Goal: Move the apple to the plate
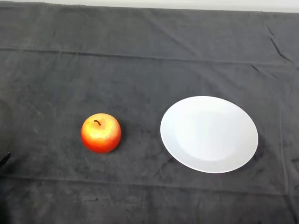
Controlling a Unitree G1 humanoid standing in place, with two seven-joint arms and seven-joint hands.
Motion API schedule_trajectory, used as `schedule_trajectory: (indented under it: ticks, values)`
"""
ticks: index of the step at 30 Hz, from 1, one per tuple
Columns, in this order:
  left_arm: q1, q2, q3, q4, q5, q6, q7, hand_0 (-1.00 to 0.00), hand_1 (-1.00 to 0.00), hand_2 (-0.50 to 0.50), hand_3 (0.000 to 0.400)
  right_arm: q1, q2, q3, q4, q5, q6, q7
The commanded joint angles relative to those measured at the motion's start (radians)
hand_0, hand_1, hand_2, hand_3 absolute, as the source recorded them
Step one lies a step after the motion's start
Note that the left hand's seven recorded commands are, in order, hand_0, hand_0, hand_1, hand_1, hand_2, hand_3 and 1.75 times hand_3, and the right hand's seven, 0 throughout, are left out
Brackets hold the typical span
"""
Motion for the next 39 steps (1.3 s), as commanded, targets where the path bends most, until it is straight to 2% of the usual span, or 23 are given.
schedule_trajectory:
  ticks: [1,14,20,26,32,39]
  values:
    - [-0.043,-0.006,0.026,0.047,0.019,-0.022,0.010,0.00,0.00,0.00,0.000,0.003,-0.001,-0.0157,-0.016,0.0124,-0.014,0.0092]
    - [-0.059,-0.002,0.020,0.040,0.041,-0.022,0.027,0.00,0.00,0.00,0.000,0.003,-0.002,-0.0159,-0.016,0.0123,-0.015,0.0093]
    - [-0.064,0.001,0.005,-0.001,0.072,-0.025,0.066,0.00,0.00,0.00,0.000,0.003,-0.002,-0.0160,-0.016,0.0122,-0.014,0.0094]
    - [-0.064,-0.015,-0.029,-0.061,0.129,-0.024,0.127,0.00,0.00,0.00,0.000,0.003,-0.001,-0.0160,-0.016,0.0121,-0.014,0.0092]
    - [-0.051,-0.041,-0.087,-0.169,0.192,0.024,0.166,0.00,0.00,0.00,0.000,0.004,-0.001,-0.0158,-0.017,0.0120,-0.014,0.0087]
    - [0.000,-0.061,-0.176,-0.377,0.246,0.134,0.163,0.00,0.00,0.00,0.000,0.004,0.000,-0.0152,-0.020,0.0116,-0.014,0.0072]
